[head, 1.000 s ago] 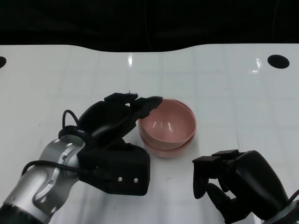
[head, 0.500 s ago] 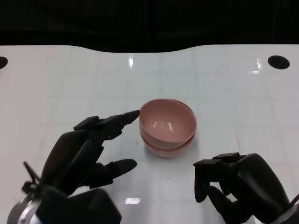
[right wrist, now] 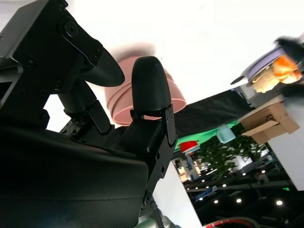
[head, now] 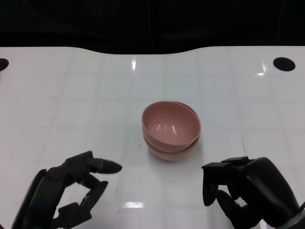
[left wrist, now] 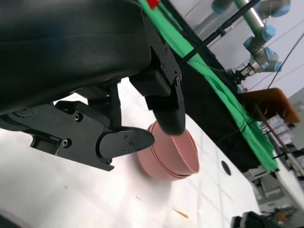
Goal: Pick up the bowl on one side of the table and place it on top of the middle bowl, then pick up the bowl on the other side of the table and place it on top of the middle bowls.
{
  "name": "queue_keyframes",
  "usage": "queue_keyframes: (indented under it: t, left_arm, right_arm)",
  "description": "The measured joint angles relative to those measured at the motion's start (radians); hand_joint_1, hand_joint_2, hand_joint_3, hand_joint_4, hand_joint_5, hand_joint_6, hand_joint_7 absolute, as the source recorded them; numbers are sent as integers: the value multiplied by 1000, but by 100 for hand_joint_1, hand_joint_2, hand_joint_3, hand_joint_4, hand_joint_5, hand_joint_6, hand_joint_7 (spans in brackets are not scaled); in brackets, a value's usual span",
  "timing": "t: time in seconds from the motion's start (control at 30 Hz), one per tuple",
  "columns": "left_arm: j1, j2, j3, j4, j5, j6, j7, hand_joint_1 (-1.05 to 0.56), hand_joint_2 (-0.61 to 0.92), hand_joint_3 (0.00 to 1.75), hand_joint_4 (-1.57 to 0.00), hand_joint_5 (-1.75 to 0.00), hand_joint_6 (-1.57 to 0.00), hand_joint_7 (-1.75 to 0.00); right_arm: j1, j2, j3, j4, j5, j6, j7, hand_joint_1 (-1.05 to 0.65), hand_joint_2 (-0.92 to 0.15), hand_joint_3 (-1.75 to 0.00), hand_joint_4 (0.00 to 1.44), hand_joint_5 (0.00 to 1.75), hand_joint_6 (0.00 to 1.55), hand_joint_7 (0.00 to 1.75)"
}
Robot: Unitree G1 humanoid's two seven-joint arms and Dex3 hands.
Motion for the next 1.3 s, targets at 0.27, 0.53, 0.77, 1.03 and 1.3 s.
queue_keyframes:
  t: [0.27,0.53,0.77,1.03,1.3]
  left_arm:
    - [-39,-63,4,134,-73,-79,0,-14,47,123,-87,-166,-85,-136]
    - [-72,-70,6,200,-28,-146,1,-14,39,135,-90,-166,-83,-146]
    - [-82,-68,8,230,-17,-172,1,-15,37,138,-90,-168,-83,-146]
    - [-84,-61,25,249,-3,-195,1,-15,36,139,-92,-167,-83,-147]
    - [-96,-56,34,268,-9,-200,-8,-15,37,139,-91,-170,-81,-149]
  right_arm:
    - [-5,-12,-10,19,8,-17,2,-4,-8,-165,100,175,93,144]
    - [-31,-19,-13,48,5,-53,-7,-5,-8,-167,101,175,93,142]
    - [-33,-19,-13,57,4,-65,-20,-4,-9,-165,100,175,94,142]
    - [-34,-18,-13,65,-17,-64,-34,-3,-10,-163,100,175,94,142]
    - [-44,-15,-13,75,-21,-61,-45,-3,-9,-162,100,175,94,141]
